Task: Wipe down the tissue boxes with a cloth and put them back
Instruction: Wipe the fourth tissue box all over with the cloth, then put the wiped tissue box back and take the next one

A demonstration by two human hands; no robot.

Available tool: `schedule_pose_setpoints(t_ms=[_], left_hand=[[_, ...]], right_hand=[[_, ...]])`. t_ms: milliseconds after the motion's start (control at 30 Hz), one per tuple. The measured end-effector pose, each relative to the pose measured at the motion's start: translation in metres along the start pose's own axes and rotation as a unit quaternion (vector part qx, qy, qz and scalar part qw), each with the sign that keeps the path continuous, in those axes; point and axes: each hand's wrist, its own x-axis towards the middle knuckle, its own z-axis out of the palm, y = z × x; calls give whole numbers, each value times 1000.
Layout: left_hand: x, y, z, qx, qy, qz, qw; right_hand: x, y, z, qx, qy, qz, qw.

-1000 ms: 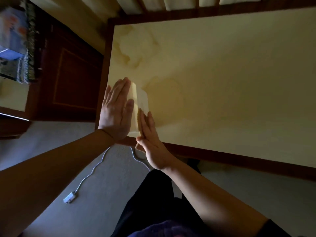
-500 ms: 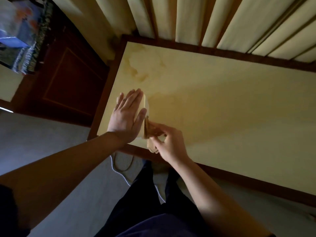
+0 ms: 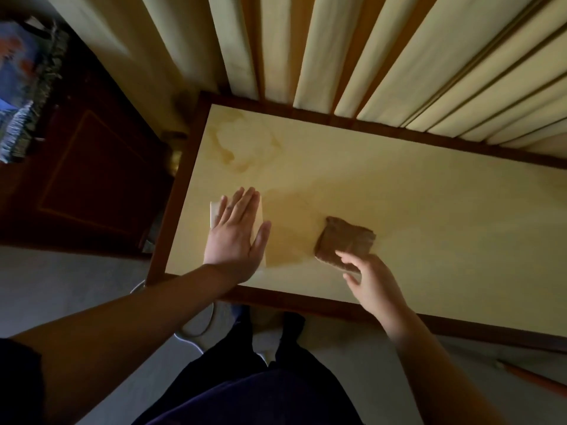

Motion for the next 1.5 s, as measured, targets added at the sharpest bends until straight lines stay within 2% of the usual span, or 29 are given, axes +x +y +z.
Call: schedule_pose_setpoints(t_ms=[100,200,267,333,433,500,600,700,900,1033,1267,1367,1500], left_hand=[[1,-2,-6,-76,-1,0,997],[3,-8,-17,-188,-17,-10,982],[-3,-18,-24,-227,-24,-12,974],[-11,-34,-29,-235,-11,-32,971],[-24,-62,-36,-245,10,-121,962],[-29,-80,-38,-238,-10,-178,955],[-32,-98,-36,-226,-54,-209,950],[-29,-103,-36,-246,-108,-247,931],[-15,-97,-18,-285,-228,-346,864],[-5,-72,-15,-373,-219,-349,831],[31,-27,-11,-329,-145,-286,888],[60,5,-2,-320,-128,-266,900],[108,47,19,-306,-109,-249,912]], right_hand=[[-14,-8,12,32,43,40,998],[-9,-53,9,59,83,-2,995],[0,-93,4,82,64,-50,993],[11,-134,2,77,14,-100,992],[29,-185,7,56,-3,-156,986],[40,-204,16,20,-19,-184,982],[49,-213,30,-69,-28,-198,977],[50,-211,35,-101,-30,-192,976],[48,-193,32,-21,-19,-123,992],[51,-160,33,85,4,-81,993],[70,-80,12,192,12,3,981],[88,-47,-6,214,3,49,976],[118,1,-29,212,4,48,976]])
